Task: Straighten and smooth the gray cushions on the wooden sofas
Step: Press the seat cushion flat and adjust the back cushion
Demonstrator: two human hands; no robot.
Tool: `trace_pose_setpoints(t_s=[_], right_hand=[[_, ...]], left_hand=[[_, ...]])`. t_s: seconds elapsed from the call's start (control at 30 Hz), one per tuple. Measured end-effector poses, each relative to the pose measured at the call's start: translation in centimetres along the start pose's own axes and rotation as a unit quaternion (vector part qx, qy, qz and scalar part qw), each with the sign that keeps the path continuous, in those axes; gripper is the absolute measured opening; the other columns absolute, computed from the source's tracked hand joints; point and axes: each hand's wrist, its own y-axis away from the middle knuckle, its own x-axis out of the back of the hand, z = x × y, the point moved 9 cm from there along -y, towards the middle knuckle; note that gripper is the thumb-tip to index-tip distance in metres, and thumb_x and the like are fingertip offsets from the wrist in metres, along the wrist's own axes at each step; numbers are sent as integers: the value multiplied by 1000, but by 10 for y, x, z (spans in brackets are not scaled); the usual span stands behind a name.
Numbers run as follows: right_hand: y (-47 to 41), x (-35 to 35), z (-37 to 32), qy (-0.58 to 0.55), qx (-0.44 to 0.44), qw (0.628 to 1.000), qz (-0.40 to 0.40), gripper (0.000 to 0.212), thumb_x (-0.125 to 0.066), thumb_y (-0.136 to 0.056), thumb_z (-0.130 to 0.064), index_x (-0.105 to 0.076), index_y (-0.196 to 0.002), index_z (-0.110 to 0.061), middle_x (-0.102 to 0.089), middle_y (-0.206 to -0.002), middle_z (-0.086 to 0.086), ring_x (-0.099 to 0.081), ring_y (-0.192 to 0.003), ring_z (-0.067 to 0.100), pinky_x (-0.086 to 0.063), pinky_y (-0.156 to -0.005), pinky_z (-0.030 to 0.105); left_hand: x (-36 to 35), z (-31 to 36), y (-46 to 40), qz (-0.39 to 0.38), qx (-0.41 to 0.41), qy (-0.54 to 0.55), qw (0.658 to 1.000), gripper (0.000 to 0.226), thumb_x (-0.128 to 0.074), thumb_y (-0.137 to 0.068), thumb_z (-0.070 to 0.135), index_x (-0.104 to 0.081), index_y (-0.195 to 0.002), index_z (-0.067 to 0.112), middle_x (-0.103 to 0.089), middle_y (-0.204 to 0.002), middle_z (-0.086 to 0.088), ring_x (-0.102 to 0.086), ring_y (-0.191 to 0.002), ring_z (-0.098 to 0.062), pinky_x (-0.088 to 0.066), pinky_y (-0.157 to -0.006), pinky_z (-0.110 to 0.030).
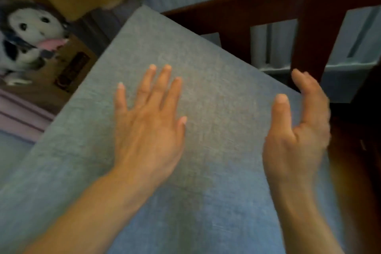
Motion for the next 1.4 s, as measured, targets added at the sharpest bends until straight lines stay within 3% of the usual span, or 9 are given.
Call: trace_pose_setpoints(t_s=[0.2,0.4,0.63,0.77,0.83,1.0,1.17,1.27,1.4], right_hand=[[108,-148,7,222,5,928,-300,77,-8,-80,-68,-12,-151,-38,-1,-161,-6,6,-147,16,1,-118,45],[127,-127,-44,183,-83,904,-378,57,-46,-99,-35,-25,-151,-21,-21,-157,11,-22,-143,26,-21,-116,36],[202,8,-150,3,-36,999,12,39,-40,-100,-34,-43,-139,-32,-42,-146,-8,-34,-135,6,-28,-113,32],[321,-66,-80,222,-67,941,-246,62,-26,-89,-61,-16,-148,-43,-8,-160,-12,0,-148,14,-1,-119,45],[296,-48,-71,91,-121,953,-262,54,-48,-95,-43,-34,-146,-34,-23,-155,-10,-15,-146,15,-13,-118,39],[246,118,-42,86,-78,989,96,50,-43,-92,-42,-47,-139,-26,-44,-146,-3,-36,-135,6,-21,-115,23],[323,40,62,217,-132,930,-265,78,-38,-82,-66,-30,-149,-27,-17,-159,-1,-11,-147,17,-9,-119,42],[247,135,38,121,-69,986,-93,50,-62,-89,-32,-52,-135,-16,-39,-149,9,-32,-139,18,-22,-116,39],[267,238,95,173,-83,966,175,52,-40,-92,-38,-44,-141,-21,-44,-146,3,-38,-135,16,-25,-114,32]], left_hand=[[-44,-60,55,-204,-6,-36,978,68,-21,-92,49,-22,-151,17,-14,-159,-2,-13,-147,-22,-8,-111,-53],[0,-81,88,-237,-58,-11,970,65,-39,-98,34,-8,-153,18,3,-161,-1,6,-147,-18,3,-115,-49],[116,-108,181,26,-85,70,994,68,-38,-96,27,-4,-152,12,14,-159,-5,16,-146,-21,12,-112,-49],[40,-119,248,-212,-102,-44,971,69,-18,-99,44,16,-150,12,28,-155,-5,28,-142,-20,12,-113,-51],[54,-97,239,-203,-97,-28,974,72,-26,-98,45,11,-151,12,23,-157,-5,24,-144,-21,11,-114,-50],[70,4,248,-94,-166,116,975,69,-27,-94,43,1,-152,20,11,-160,-1,13,-146,-17,14,-111,-46],[-9,27,277,-251,-164,-44,953,78,-27,-95,55,7,-152,14,17,-159,-5,16,-146,-20,5,-114,-52],[28,109,254,-138,-198,97,966,74,-39,-95,46,-7,-152,13,7,-161,-5,10,-147,-20,8,-113,-49],[17,186,279,-45,-210,223,951,71,-38,-87,40,-22,-151,14,-9,-160,-4,-3,-148,-22,3,-111,-50]])
